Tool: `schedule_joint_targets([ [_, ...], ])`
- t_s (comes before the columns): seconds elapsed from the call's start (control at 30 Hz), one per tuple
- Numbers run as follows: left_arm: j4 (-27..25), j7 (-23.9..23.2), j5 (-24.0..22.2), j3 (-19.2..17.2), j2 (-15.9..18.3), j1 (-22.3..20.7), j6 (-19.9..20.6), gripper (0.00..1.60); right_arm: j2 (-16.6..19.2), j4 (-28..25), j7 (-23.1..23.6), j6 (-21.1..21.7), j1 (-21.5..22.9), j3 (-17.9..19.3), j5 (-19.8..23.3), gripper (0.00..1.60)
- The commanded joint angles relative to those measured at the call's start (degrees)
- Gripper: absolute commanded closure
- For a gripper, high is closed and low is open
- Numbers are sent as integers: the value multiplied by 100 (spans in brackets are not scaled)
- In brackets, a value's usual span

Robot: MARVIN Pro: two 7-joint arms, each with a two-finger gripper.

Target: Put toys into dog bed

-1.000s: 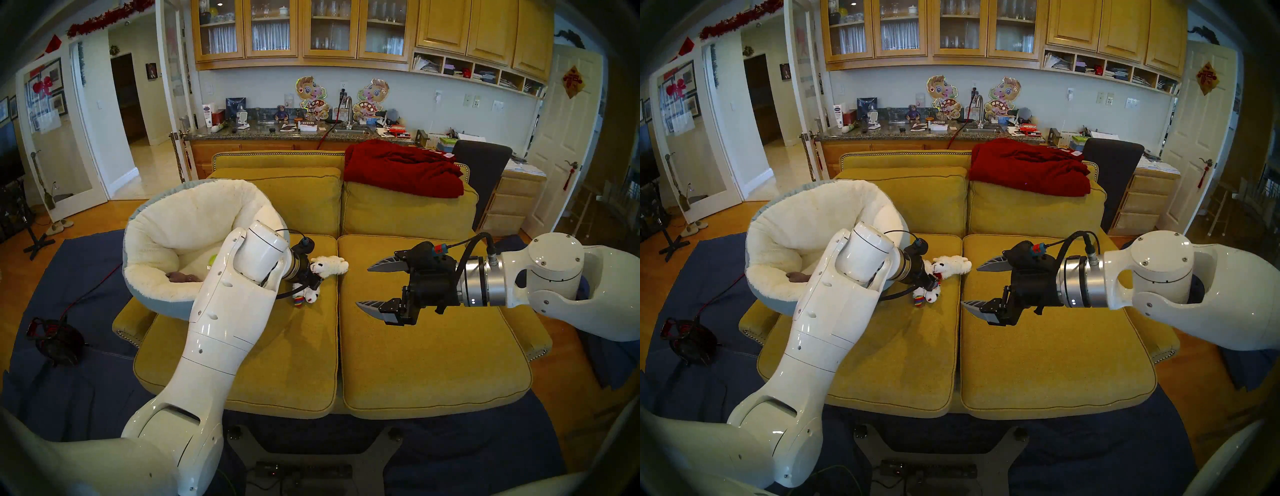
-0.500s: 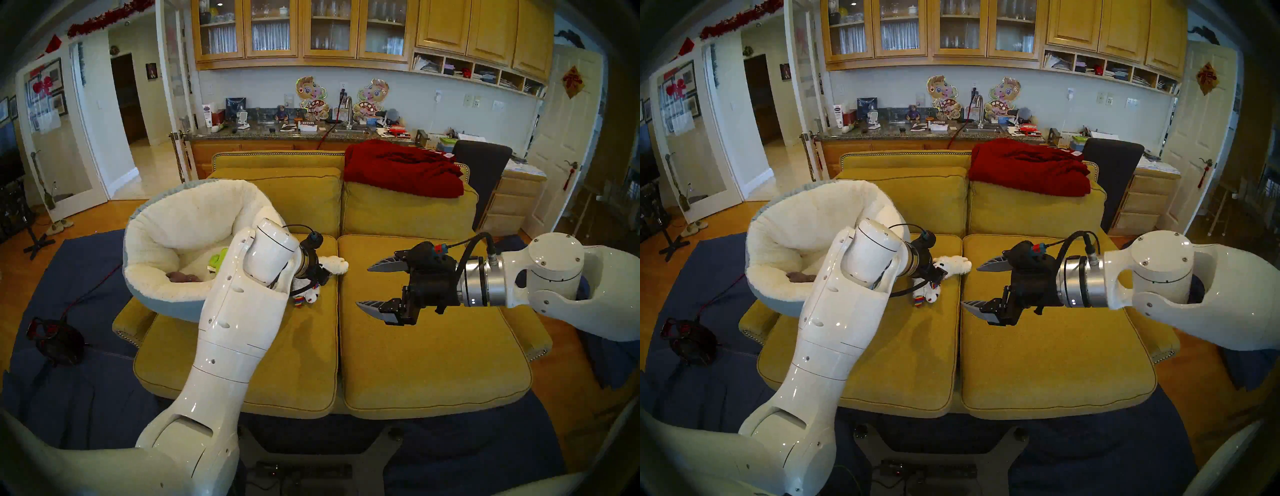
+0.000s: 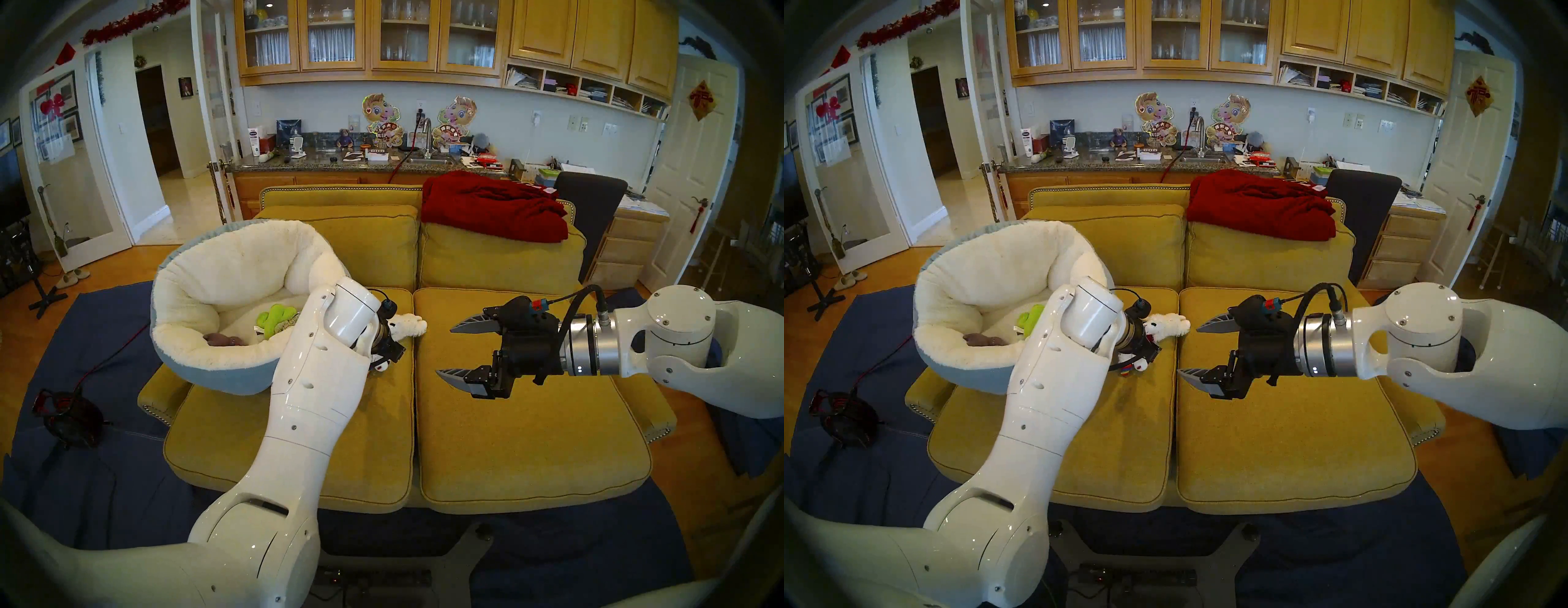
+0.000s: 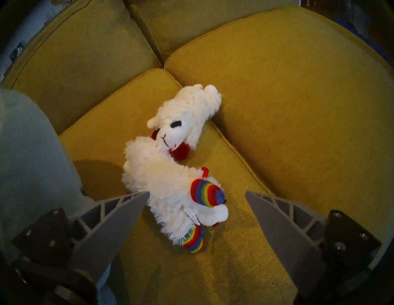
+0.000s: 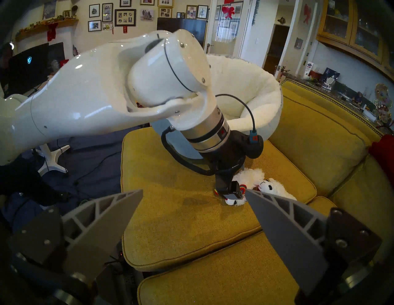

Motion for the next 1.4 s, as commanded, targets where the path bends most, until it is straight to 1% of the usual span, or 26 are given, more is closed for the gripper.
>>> schedule_joint_targets([
  [0.0, 134, -38, 185, -230, -307, -594, -12, 0, -13, 4, -13, -61, 124, 117, 0, 0],
  [0.03, 303, -64, 234, -293, -325, -722, -12, 0, -13, 4, -13, -61, 124, 117, 0, 0],
  [0.07, 274, -45, 274, -342, -355, -682, -12, 0, -13, 4, -13, -61, 124, 117, 0, 0],
  [0.1, 405, -68, 290, -374, -349, -789, -12, 0, -13, 4, -13, -62, 124, 117, 0, 0],
  [0.13, 374, -52, 319, -411, -368, -752, -12, 0, -13, 4, -13, -62, 125, 117, 0, 0],
  [0.2, 579, -71, 370, -492, -380, -901, -12, 0, -13, 5, -13, -62, 125, 117, 0, 0],
  [0.23, 579, -71, 370, -492, -380, -901, -12, 0, -13, 5, -13, -62, 125, 117, 0, 0],
  [0.27, 455, -28, 410, -531, -416, -775, -12, 0, -13, 5, -13, -63, 125, 117, 0, 0],
  [0.3, 713, -47, 464, -605, -435, -948, -12, 0, -13, 5, -13, -64, 126, 116, 0, 0],
  [0.4, 716, -11, 516, -652, -477, -903, -12, 0, -13, 5, -13, -65, 127, 116, 0, 0],
  [0.43, 961, -53, 555, -692, -484, -1084, -12, 0, -13, 5, -12, -66, 127, 116, 0, 0],
  [0.47, 1030, -69, 574, -700, -489, -1114, -12, 0, -13, 5, -12, -66, 128, 116, 0, 0],
  [0.63, 1346, -119, 724, -817, -558, -1181, -12, 0, -13, 6, -11, -72, 131, 114, 0, 0],
  [0.83, 1564, -118, 871, -936, -621, -1187, -12, 0, -13, 7, -10, -76, 136, 110, 0, 0],
  [0.87, 1584, -114, 883, -949, -625, -1186, -12, 43, -13, 7, -10, -76, 136, 110, 0, 0],
  [0.9, 1602, -114, 900, -965, -632, -1187, -12, 75, -13, 7, -10, -77, 136, 110, 0, 0],
  [0.93, 1617, -115, 916, -978, -637, -1187, -12, 92, -13, 7, -10, -77, 137, 109, 0, 0],
  [0.97, 1617, -122, 928, -982, -637, -1180, -12, 144, -13, 7, -10, -77, 137, 109, 0, 0],
  [1.0, 1616, -127, 941, -994, -641, -1175, -12, 160, -13, 7, -10, -76, 137, 109, 0, 0],
  [1.17, 1475, -186, 1010, -1039, -645, -1086, -12, 160, -13, 7, -10, -77, 139, 107, 0, 0],
  [1.27, 1147, -281, 1056, -985, -653, -923, -12, 160, -13, 7, -10, -74, 138, 108, 0, 0],
  [1.3, 904, -339, 1060, -932, -665, -824, -12, 160, -13, 6, -11, -71, 136, 109, 0, 0],
  [1.33, 985, -337, 1062, -944, -683, -906, -12, 160, -13, 5, -11, -69, 135, 109, 0, 0],
  [1.37, 876, -350, 1052, -921, -699, -886, -12, 160, -13, 5, -12, -65, 133, 110, 0, 0],
])
